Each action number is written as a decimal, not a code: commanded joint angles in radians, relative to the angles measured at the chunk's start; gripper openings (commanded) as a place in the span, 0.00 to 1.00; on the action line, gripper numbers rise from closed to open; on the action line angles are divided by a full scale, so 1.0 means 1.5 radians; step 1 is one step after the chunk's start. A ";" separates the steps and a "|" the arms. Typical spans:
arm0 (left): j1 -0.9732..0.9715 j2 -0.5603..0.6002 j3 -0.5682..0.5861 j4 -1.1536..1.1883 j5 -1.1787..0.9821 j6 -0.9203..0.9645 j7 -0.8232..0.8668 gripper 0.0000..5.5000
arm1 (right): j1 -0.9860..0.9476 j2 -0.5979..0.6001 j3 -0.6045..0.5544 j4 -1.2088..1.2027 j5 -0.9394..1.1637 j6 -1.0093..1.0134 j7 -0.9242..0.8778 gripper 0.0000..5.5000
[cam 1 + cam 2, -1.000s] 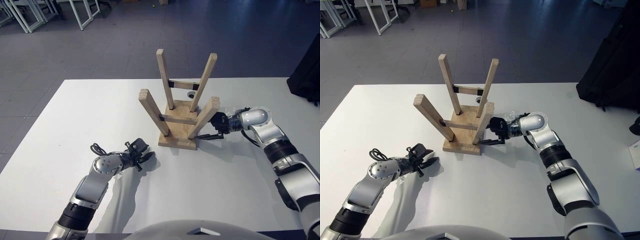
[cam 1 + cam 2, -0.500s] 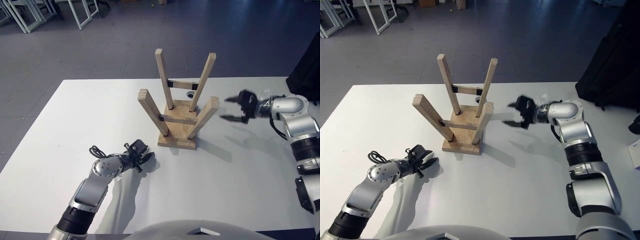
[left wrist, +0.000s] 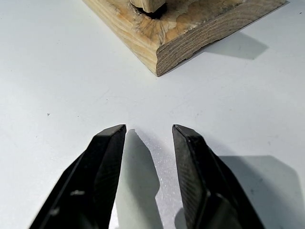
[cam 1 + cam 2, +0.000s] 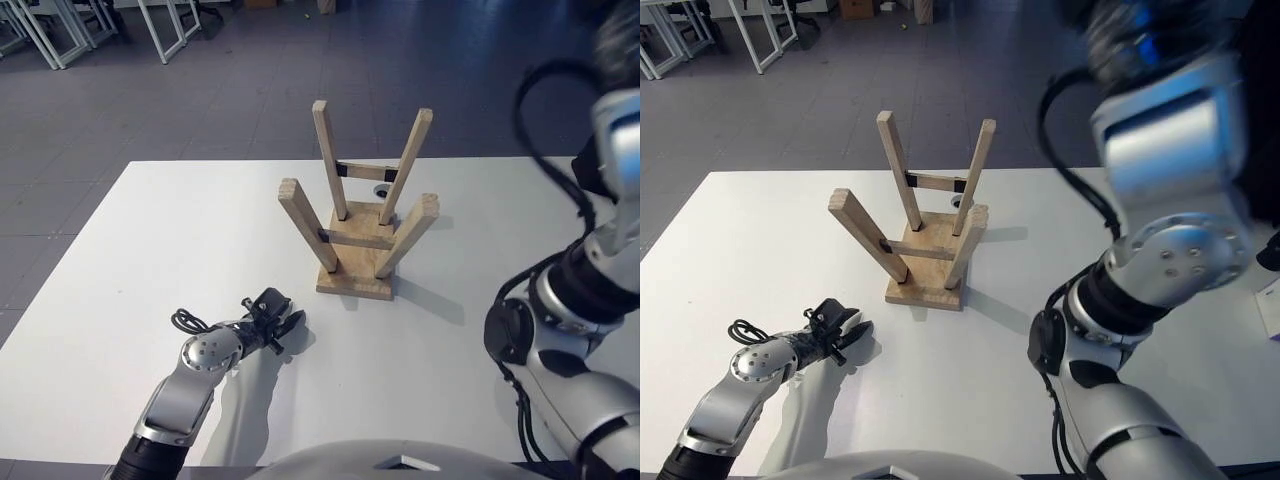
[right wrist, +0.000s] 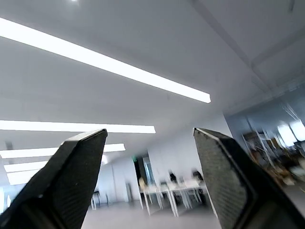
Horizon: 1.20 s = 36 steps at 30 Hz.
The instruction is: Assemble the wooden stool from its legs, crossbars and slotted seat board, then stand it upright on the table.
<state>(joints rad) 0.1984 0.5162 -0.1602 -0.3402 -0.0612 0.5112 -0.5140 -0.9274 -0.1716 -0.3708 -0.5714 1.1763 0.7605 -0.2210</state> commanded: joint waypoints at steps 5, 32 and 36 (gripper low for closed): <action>0.005 0.009 -0.014 0.019 0.010 0.040 -0.002 0.33 | 0.406 -0.039 0.242 -0.041 -0.078 0.118 0.027 0.60; -0.422 -0.291 0.164 -0.078 -0.252 0.236 0.374 0.33 | 0.283 -0.015 0.160 -0.018 -0.093 -0.009 -0.007 0.60; -0.361 -0.277 0.065 -0.110 -0.243 0.253 0.341 0.33 | 0.275 -0.025 0.150 -0.001 -0.110 -0.017 -0.002 0.60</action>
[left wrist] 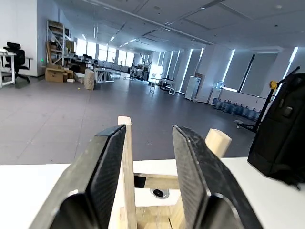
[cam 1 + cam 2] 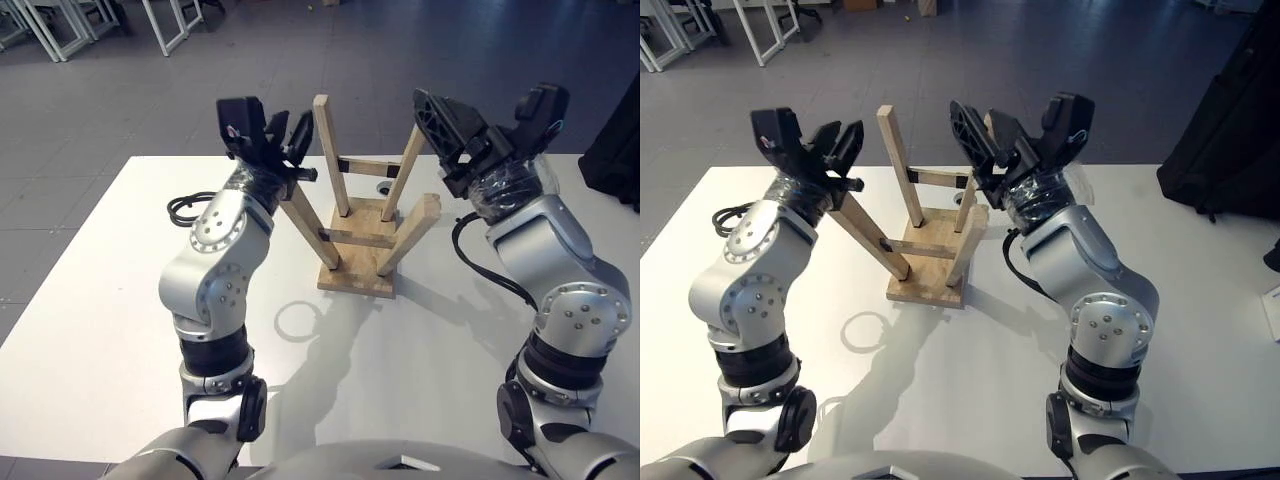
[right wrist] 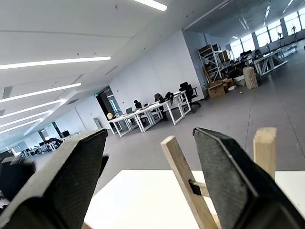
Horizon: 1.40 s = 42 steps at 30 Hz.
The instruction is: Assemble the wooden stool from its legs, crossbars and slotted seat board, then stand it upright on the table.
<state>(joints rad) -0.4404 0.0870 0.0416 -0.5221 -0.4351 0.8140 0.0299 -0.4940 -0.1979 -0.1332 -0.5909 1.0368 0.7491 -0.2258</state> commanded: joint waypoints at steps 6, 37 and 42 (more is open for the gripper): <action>-0.010 0.121 0.073 -0.002 -0.001 0.040 -0.052 0.33 | 0.045 -0.142 -0.029 0.142 -0.214 -0.079 0.093 0.60; 0.147 0.559 0.486 -0.123 -0.723 0.251 -0.320 0.53 | -0.009 -0.289 -0.117 0.179 -0.104 -0.005 0.481 0.59; 0.225 0.574 0.393 -0.166 -0.696 0.211 -0.296 0.56 | -0.001 -0.275 -0.101 0.198 -0.128 -0.024 0.483 0.59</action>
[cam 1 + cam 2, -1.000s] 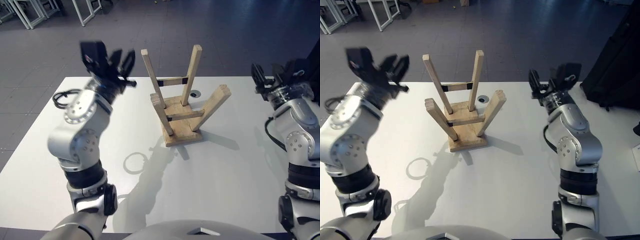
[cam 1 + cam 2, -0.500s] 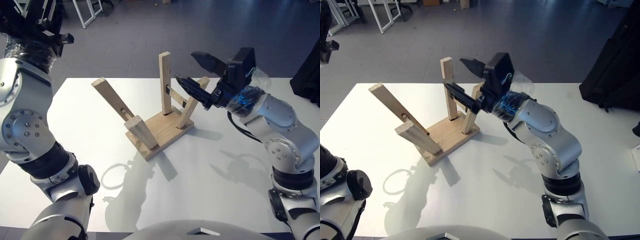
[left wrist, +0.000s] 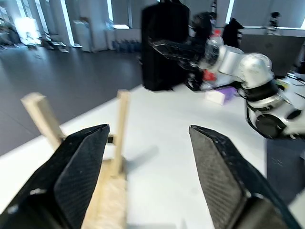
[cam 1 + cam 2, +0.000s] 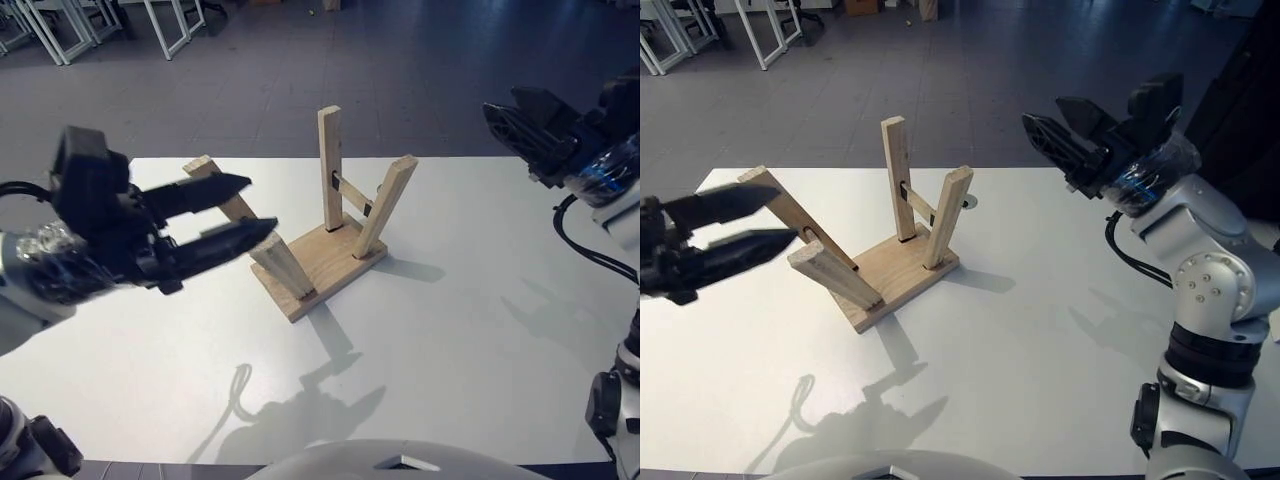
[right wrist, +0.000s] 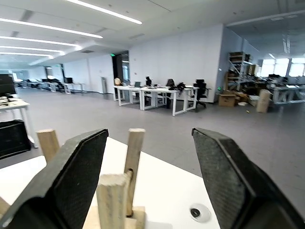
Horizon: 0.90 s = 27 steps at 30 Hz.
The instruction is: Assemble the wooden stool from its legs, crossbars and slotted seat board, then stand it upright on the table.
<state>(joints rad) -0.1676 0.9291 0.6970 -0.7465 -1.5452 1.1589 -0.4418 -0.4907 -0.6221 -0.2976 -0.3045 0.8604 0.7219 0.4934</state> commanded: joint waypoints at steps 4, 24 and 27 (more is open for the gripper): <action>0.078 0.004 -0.086 -0.017 0.128 -0.063 0.032 0.56 | 0.003 0.021 0.012 -0.008 -0.001 0.004 -0.006 0.59; 0.123 -0.079 -0.294 0.089 0.430 -0.342 -0.204 0.26 | -0.014 0.033 0.040 0.014 -0.045 -0.027 0.009 0.59; 0.146 -0.024 -0.309 0.152 0.461 -0.355 -0.322 0.22 | -0.001 0.021 0.040 0.022 -0.054 -0.030 0.030 0.59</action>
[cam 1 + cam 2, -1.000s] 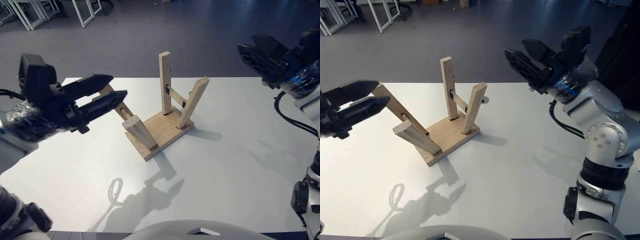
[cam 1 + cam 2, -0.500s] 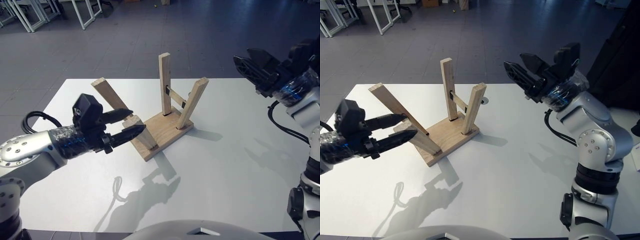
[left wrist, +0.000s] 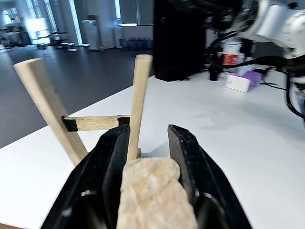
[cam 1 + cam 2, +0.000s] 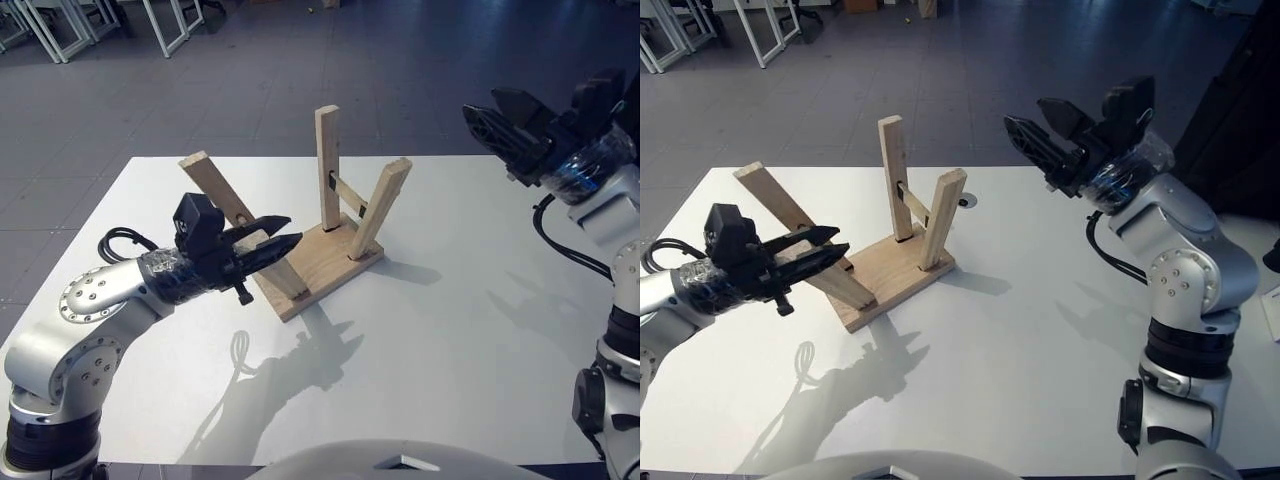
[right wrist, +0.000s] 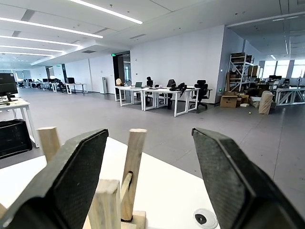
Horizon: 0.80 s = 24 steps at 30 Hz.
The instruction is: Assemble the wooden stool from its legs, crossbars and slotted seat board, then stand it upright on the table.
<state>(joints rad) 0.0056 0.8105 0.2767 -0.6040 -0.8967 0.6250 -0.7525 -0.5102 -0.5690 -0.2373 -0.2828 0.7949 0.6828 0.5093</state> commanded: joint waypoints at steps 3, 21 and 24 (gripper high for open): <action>0.011 0.115 -0.100 0.139 0.103 -0.055 -0.250 0.20 | 0.064 -0.085 0.003 0.029 0.042 0.060 0.160 0.59; -0.159 0.121 -0.211 0.250 0.161 -0.105 -0.366 0.19 | 0.022 -0.197 0.221 0.085 -0.099 0.010 0.513 0.59; -0.173 0.110 -0.231 0.260 0.181 -0.121 -0.369 0.19 | 0.025 -0.154 0.241 0.067 -0.099 0.022 0.486 0.55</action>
<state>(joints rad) -0.2925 0.9897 0.0224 -0.2425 -0.7176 0.4220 -1.2813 -0.4590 -0.8330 0.1045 -0.1617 0.6578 0.7066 1.2670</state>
